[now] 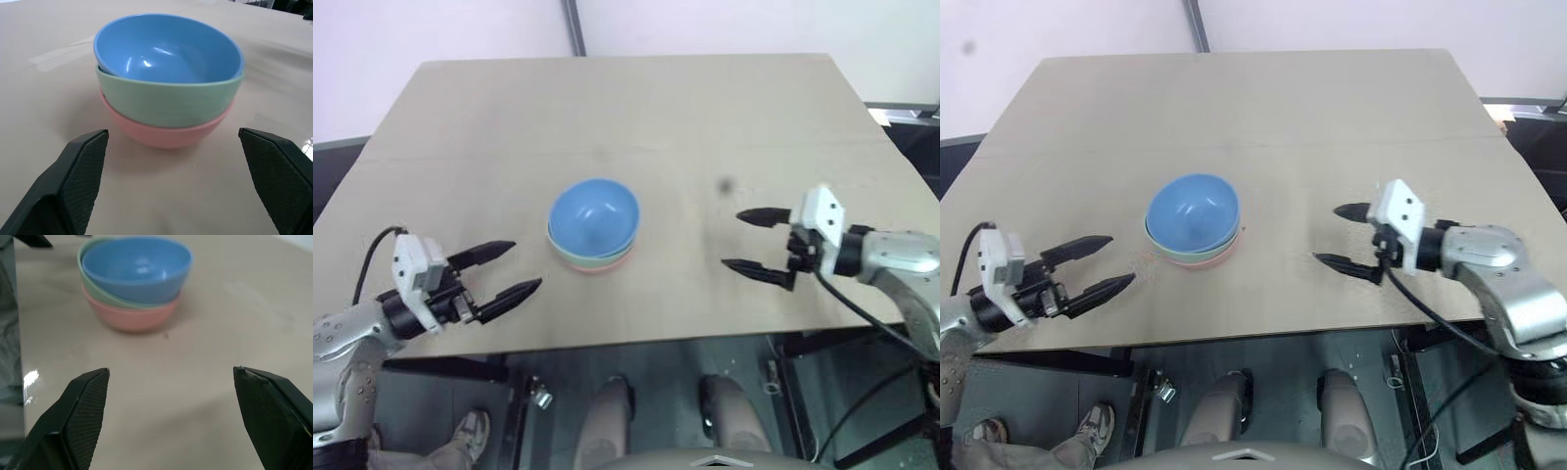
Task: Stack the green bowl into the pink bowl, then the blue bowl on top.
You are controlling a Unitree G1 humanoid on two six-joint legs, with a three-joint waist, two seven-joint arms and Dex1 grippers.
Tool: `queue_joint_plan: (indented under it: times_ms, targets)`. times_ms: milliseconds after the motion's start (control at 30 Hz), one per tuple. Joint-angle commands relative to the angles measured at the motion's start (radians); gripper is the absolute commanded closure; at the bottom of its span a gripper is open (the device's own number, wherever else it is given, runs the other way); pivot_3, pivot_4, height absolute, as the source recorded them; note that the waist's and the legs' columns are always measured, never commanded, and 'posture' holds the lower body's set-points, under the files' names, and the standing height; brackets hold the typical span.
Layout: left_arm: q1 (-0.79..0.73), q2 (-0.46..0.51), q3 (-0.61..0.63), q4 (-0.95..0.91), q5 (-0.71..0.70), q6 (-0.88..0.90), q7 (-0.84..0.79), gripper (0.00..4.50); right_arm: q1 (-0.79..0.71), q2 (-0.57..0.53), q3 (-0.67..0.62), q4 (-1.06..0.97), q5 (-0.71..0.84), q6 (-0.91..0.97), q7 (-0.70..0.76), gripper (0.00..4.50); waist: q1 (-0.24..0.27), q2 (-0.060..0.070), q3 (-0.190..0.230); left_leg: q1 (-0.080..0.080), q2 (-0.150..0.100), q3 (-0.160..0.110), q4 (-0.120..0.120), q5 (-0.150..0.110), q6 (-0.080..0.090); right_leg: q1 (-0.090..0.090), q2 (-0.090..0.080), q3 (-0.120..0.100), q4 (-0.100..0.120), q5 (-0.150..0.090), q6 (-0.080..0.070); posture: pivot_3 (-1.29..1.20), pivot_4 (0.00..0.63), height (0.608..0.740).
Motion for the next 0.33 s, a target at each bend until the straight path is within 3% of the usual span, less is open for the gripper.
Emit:
queue_joint_plan:
  times_ms: [33, 333]
  targets:
    - [0.027, 0.03, 0.064, -0.024, -0.025, -0.007, -0.039, 0.0, 0.047, -0.058, -0.093, -0.055, 0.043, 0.024, 0.008, 0.12, 0.001, 0.0, 0.0, 0.0, 0.0, 0.0, 0.0, 0.0, 0.0, 0.0, 0.0, 0.0, 0.0, 0.0, 0.0, 0.0, 0.15, 0.74]
    - [0.054, 0.063, 0.095, -0.009, -0.027, 0.002, -0.09, 0.0, 0.109, -0.1, -0.159, -0.051, 0.003, -0.033, -0.04, 0.12, 0.001, 0.0, 0.0, 0.0, 0.0, 0.001, 0.002, 0.0, 0.0, 0.0, 0.0, 0.0, 0.0, -0.002, 0.003, 0.0, 0.15, 0.74]
